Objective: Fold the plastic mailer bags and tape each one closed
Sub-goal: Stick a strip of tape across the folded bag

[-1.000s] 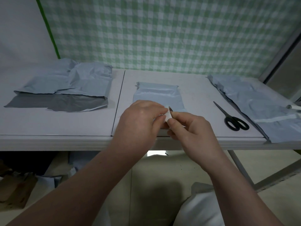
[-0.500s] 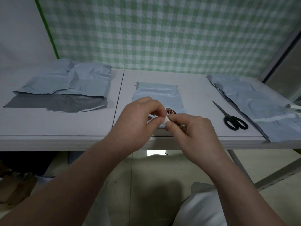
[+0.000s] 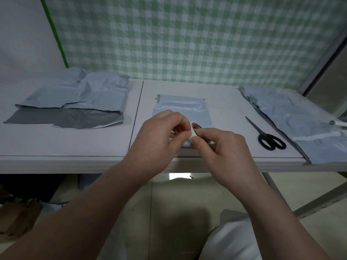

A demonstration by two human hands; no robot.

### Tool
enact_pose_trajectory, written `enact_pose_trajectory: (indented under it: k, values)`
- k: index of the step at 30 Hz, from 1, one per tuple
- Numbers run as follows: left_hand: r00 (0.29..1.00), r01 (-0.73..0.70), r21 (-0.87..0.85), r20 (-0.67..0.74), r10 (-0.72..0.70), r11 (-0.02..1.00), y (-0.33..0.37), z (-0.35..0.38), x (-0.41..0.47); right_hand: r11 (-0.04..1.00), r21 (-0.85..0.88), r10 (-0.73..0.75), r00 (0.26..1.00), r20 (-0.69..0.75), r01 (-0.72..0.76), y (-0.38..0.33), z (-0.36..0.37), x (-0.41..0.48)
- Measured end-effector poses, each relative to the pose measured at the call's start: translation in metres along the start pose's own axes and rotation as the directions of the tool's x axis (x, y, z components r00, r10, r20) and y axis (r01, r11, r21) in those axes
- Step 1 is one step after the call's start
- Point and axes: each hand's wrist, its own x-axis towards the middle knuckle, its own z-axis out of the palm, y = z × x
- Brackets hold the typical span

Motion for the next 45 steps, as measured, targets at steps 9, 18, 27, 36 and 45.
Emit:
enact_pose_trajectory:
  k: [9,18,27,36,45]
  values:
    - [0.99,0.139,-0.113,0.043,-0.135,0.984,-0.001,-0.004,0.002,0.983,0.175,0.041,0.992,0.12,-0.061,-0.003,-0.009,0.003]
    - [0.933,0.353,-0.16,-0.008,-0.359,0.922,0.001,-0.004,0.006,1.0,0.01,0.022,0.99,0.143,-0.024,-0.004,-0.008,0.023]
    - [0.883,0.426,-0.328,-0.051,-0.466,0.843,-0.009,-0.027,0.03,0.991,0.112,0.058,0.995,0.086,-0.067,0.001,-0.011,0.061]
    - [0.804,0.556,-0.34,-0.01,-0.594,0.758,-0.042,-0.034,0.053,0.909,0.37,0.152,0.98,0.127,-0.189,0.007,-0.002,0.09]
    - [0.79,0.613,-0.063,0.047,-0.612,0.787,-0.073,-0.025,0.06,0.952,0.265,0.138,0.987,0.079,-0.154,0.02,0.019,0.108]
